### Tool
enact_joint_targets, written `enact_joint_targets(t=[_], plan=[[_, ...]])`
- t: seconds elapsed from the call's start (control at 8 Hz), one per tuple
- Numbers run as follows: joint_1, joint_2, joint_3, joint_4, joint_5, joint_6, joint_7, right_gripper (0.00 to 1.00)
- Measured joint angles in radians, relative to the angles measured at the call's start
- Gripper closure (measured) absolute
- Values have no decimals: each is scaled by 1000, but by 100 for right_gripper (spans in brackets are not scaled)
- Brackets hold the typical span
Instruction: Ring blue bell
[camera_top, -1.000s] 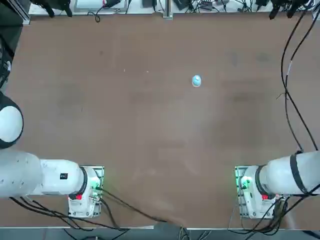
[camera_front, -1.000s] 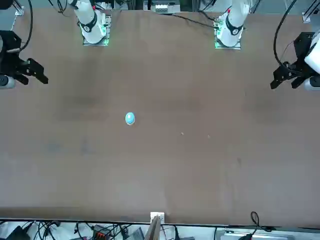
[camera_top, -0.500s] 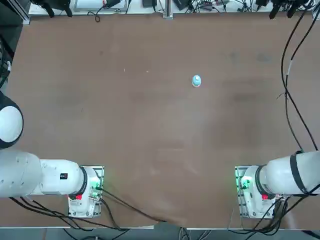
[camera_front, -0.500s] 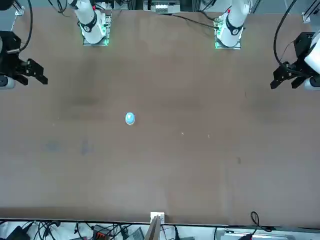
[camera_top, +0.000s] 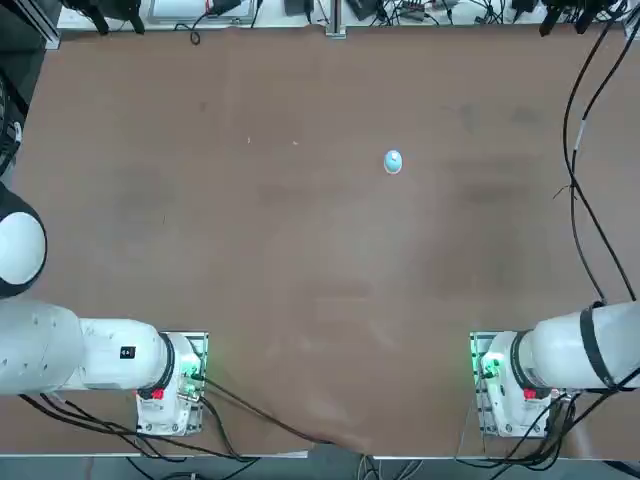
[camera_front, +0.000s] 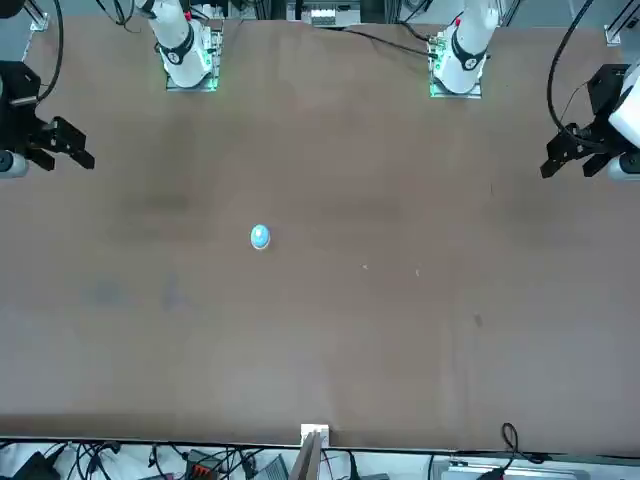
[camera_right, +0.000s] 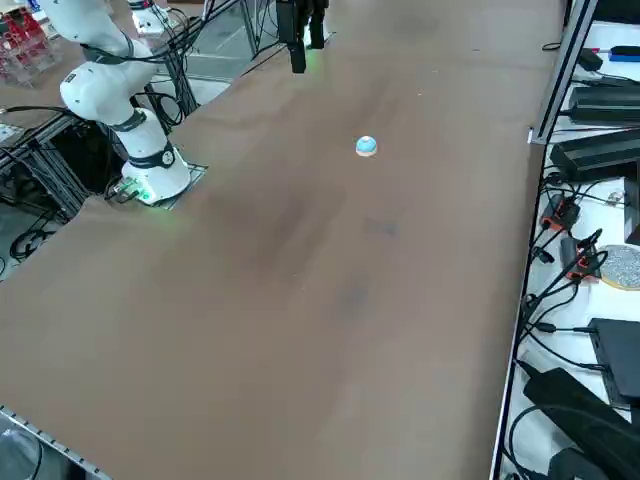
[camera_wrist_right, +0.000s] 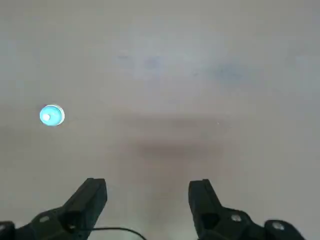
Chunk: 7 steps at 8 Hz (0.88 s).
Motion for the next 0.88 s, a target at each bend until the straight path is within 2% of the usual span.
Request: enact_joint_targets(t=[0.88], plan=[[-37, 14, 1, 3, 0, -1, -1, 0]])
